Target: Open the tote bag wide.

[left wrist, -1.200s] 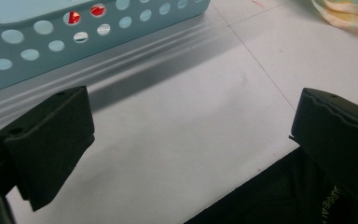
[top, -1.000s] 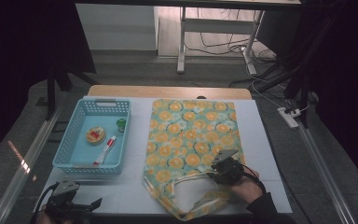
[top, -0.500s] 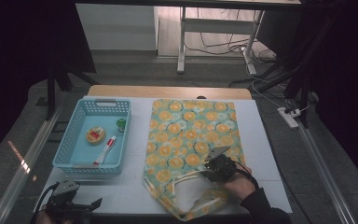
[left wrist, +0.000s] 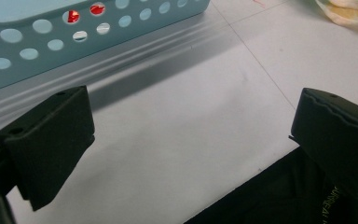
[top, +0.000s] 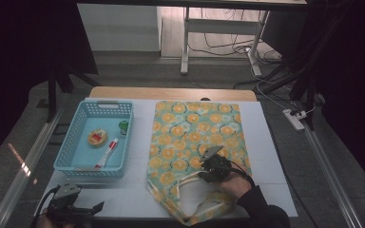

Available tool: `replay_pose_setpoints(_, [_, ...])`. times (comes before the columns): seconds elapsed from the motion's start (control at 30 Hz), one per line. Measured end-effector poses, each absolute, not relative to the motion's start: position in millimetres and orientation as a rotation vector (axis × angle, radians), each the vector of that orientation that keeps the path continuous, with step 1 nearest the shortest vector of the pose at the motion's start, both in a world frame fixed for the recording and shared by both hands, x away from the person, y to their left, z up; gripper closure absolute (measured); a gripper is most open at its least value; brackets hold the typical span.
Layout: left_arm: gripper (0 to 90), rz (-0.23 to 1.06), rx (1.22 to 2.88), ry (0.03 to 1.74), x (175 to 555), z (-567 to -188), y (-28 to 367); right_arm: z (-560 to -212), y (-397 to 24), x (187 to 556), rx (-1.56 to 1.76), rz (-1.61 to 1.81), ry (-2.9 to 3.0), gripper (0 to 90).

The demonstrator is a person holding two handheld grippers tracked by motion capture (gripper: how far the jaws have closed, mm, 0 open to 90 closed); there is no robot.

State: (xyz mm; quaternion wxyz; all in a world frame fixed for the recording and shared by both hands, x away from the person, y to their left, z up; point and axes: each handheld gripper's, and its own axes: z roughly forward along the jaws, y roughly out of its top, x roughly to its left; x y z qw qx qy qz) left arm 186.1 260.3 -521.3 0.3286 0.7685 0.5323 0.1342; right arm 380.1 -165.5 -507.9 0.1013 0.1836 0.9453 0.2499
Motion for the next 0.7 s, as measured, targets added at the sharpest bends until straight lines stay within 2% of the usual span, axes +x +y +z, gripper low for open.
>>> replay_pose_setpoints(0.1, [0.0,0.351,2.011,1.394,186,-521,260,-508,-164,382,0.544,0.743,2.795,66.6])
replay_pose_setpoints(0.13, [0.0,0.349,2.012,1.394,186,-521,260,-509,-163,382,0.54,0.753,2.802,73.5])
replay_pose_setpoints(0.27, [0.0,0.35,2.012,1.394,186,-521,261,-509,-163,382,0.52,0.777,2.83,88.8])
replay_pose_setpoints(0.7, [0.0,0.341,2.004,1.398,186,-521,262,-479,-173,401,0.611,1.0,2.798,89.4])
